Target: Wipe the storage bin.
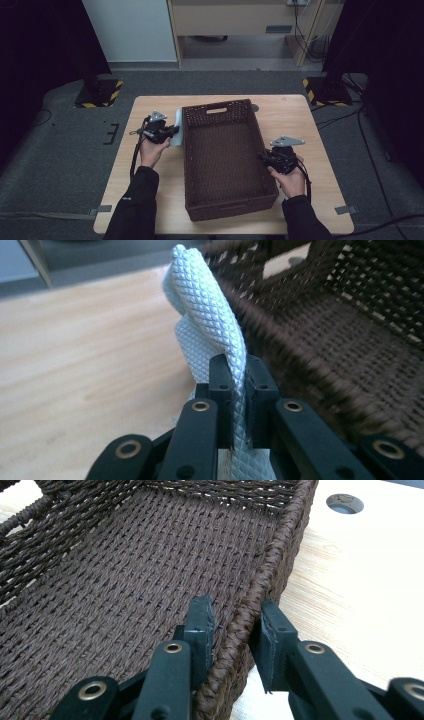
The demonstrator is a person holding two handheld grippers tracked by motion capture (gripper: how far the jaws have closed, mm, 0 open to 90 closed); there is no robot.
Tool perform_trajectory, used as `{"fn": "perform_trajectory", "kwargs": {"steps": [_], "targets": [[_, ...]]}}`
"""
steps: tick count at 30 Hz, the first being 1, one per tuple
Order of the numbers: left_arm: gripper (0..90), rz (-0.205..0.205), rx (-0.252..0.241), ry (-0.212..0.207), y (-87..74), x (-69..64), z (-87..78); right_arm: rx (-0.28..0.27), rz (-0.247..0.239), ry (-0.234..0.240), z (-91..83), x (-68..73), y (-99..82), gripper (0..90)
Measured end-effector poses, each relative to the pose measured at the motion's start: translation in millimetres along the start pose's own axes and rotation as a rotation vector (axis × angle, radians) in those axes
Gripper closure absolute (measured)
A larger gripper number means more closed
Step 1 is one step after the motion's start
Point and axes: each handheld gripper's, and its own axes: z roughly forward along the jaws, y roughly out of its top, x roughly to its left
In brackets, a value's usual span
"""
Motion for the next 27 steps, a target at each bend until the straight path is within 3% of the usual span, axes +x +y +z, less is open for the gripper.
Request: {"fn": "perform_trajectory", "kwargs": {"steps": [4,11,13,17,23,27], "targets": [[83.7,0.016,0.022,-0.001,-0.8,-0.9,4.3,-0.001,0.000,0.000,0.0,0.0,-0.1,70.8],[83.7,-0.010,0.148,-0.011,-34.7,1.8,31.2,0.000,-0.002,-0.001,0.0,0.0,-0.1,70.7],[83.7,-0.017,0.163,-0.016,-39.4,2.5,34.7,0.001,-0.001,-0.002,0.0,0.1,0.0,70.7],[83.7,-0.009,0.133,-0.012,-30.0,4.6,27.9,0.001,0.002,-0.003,0.0,0.1,0.0,70.7],[83.7,0.035,0.042,-0.005,8.0,1.3,-0.9,0.002,0.009,-0.017,0.0,1.4,0.2,72.0],[83.7,0.054,0.037,-0.008,12.9,-2.0,-6.2,0.002,0.016,-0.028,-0.1,2.2,0.5,72.9]]}}
